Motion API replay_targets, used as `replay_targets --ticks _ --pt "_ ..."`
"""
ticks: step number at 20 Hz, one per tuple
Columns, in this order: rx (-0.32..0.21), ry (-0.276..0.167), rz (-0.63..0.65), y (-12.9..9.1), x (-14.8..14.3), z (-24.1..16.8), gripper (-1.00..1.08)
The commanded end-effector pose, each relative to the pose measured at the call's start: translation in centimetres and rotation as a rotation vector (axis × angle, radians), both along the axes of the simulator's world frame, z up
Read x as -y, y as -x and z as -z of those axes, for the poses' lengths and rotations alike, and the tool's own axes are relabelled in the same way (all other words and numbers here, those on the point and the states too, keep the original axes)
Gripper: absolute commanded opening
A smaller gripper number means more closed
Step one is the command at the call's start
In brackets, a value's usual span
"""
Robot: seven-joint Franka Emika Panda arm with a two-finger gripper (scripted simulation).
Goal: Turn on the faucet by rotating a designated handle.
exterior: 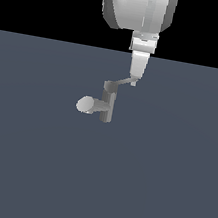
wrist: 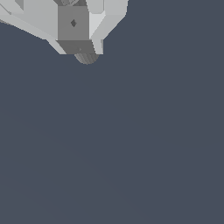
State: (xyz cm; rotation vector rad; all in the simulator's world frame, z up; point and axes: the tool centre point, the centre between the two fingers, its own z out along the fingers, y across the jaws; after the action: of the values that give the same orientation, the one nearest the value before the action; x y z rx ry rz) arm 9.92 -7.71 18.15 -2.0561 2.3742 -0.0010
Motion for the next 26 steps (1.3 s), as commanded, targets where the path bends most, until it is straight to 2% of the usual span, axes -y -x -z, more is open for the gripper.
replay_targets --ticks 1,19,20,21,26 --pt "-0.002 0.0 0.0 0.7 0.0 0.0 -1.0" --pt "-0.001 0.0 0.001 5.7 -0.3 0.0 -1.0" --pt "-0.001 0.0 0.001 5.7 -0.3 0.0 -1.0" --pt "0.033 -0.002 -0.01 4.4 -0.9 -1.5 -1.0" --pt "0.026 -0.001 -0.007 5.8 -1.9 -1.2 -1.0"
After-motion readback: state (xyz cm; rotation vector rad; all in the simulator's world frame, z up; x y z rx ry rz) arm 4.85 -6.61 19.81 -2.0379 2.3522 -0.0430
